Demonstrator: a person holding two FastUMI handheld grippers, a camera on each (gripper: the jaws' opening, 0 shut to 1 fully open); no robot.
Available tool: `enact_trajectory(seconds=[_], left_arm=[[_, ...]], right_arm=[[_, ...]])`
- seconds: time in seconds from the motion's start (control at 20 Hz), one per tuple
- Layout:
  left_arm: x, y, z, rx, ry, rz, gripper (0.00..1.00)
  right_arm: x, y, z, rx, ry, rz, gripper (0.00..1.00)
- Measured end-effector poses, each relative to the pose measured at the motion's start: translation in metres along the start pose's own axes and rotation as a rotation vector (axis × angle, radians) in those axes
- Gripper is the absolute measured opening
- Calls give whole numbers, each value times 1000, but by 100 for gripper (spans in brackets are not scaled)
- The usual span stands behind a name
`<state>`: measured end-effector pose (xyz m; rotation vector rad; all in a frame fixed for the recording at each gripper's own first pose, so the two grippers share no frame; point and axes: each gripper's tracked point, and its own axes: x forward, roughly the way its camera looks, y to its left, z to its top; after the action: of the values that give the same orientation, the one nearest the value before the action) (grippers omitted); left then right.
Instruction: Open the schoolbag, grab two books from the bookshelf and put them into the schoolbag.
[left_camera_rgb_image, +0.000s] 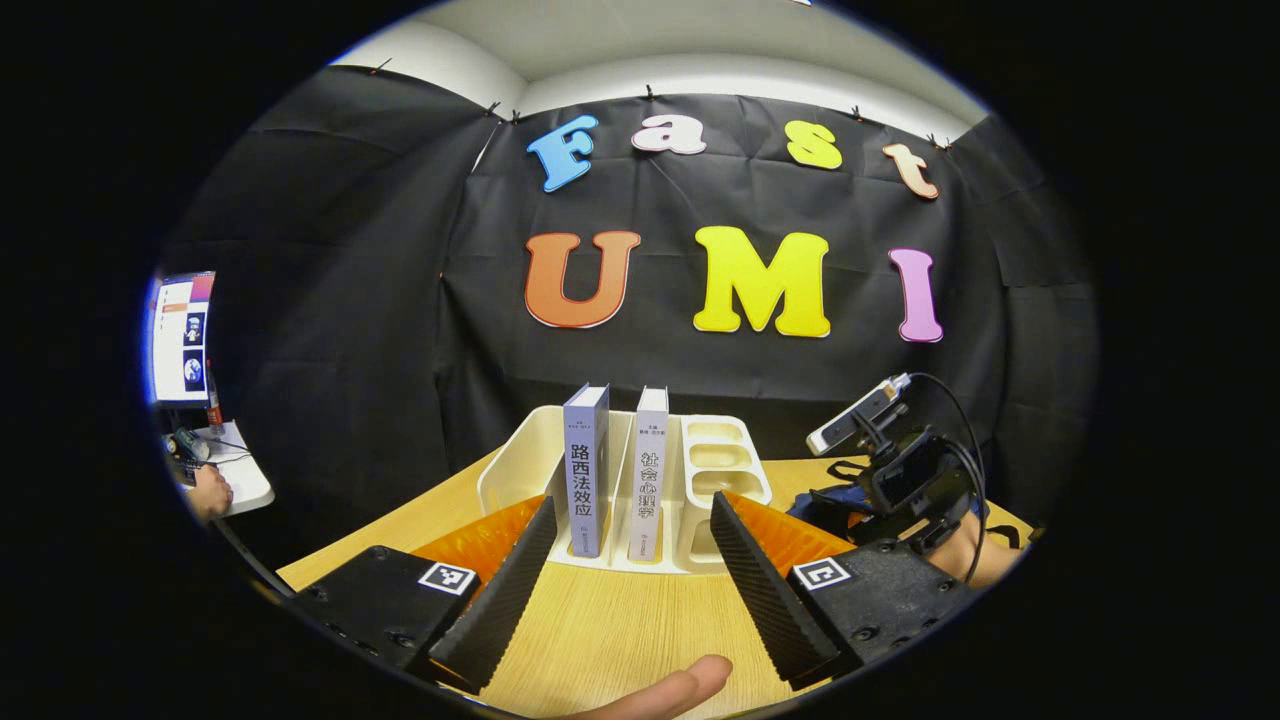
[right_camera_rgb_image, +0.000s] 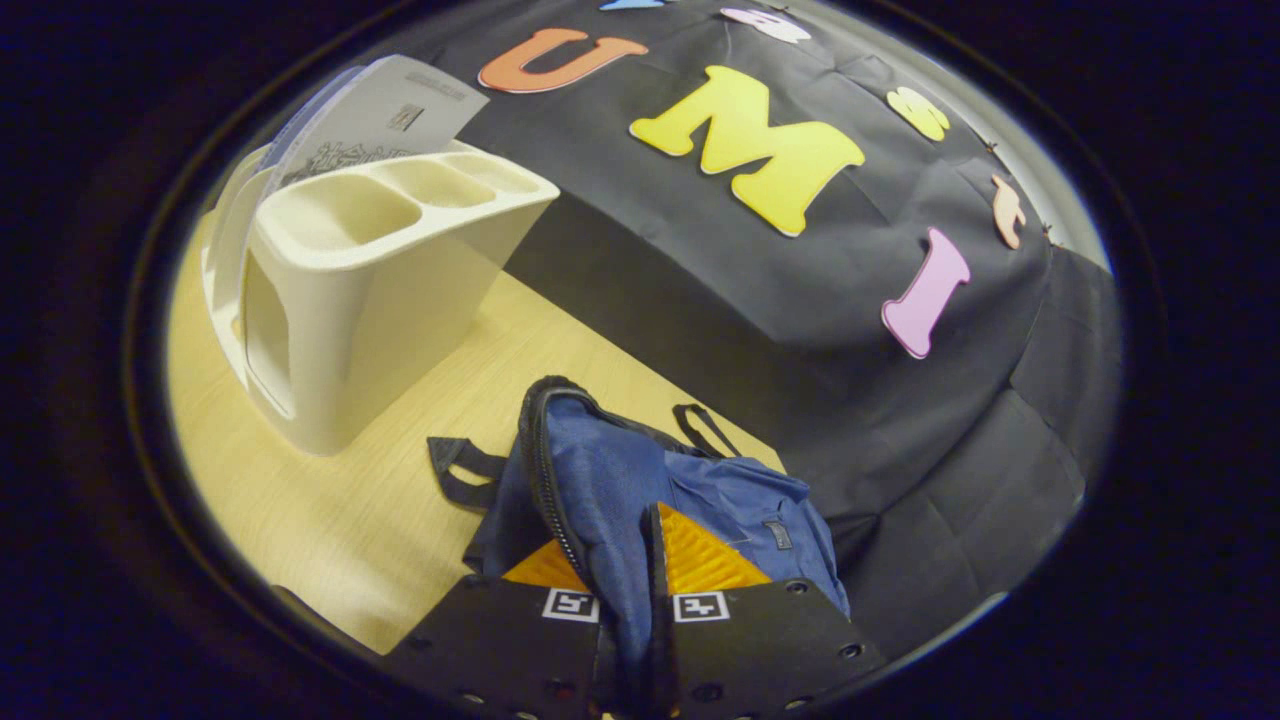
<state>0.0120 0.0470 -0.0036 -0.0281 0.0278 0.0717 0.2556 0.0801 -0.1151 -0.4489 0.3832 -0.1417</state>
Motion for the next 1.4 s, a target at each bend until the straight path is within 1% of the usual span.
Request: enact_trajectory(seconds=[0.05, 0.1, 0.15, 0.2, 0.3, 0.35, 0.4, 0.5, 0.55, 0.6, 0.65, 0.7, 0.8, 0.9, 1.05, 1.15, 1.25, 1.4], left_arm=[[2, -1, -1, 2, 3, 0, 99], [5, -1, -3, 3, 5, -1, 99], [8, -2, -4, 3, 7, -2, 99], [8, -3, -5, 1, 9, -5, 99], [11, -6, -9, -3, 14, -13, 99], [12, -7, -10, -2, 19, -12, 99], [13, -9, -11, 4, 16, -18, 99], [16, -15, -11, 31, 3, -35, 99], [17, -19, -14, 37, 11, -52, 99], [18, -21, -18, 42, 17, -52, 99], [19, -23, -19, 51, 17, -47, 99], [19, -25, -19, 61, 14, -39, 99], [22, -29, -23, 95, 19, -25, 99], [24, -39, -26, 108, 26, -31, 99], [33, -53, -25, 100, 21, -47, 99], [42, -55, -25, 82, 32, -50, 99], [48, -59, -24, 54, 63, -58, 99], [63, -53, -4, 54, 56, -47, 99]], right_arm=[[-1, -6, 2, 14, 1, 10, 12], [-4, -14, 6, 25, -4, 15, 12], [-5, -21, 9, 37, -10, 21, 9], [-7, -28, 12, 49, -15, 30, 12], [-11, -42, 17, 85, -26, 49, 12], [-12, -48, 18, 100, -27, 62, 9], [-13, -55, 20, 116, -32, 71, 12], [-14, -71, 24, 152, -46, 90, 12], [-15, -78, 25, 173, -54, 102, 12], [-16, -85, 27, 199, -62, 117, 12], [-17, -90, 28, 228, -72, 137, 9], [-16, -97, 30, 257, -83, 155, 11], [-17, -113, 30, 308, -104, 187, 12], [-16, -127, 30, 355, -123, 220, 12], [-14, -150, 30, 411, -170, 244, 12], [-12, -165, 28, 431, -189, 255, 11], [-9, -174, 27, 425, -199, 268, 11], [-8, -190, 24, 429, -215, 275, 12]])
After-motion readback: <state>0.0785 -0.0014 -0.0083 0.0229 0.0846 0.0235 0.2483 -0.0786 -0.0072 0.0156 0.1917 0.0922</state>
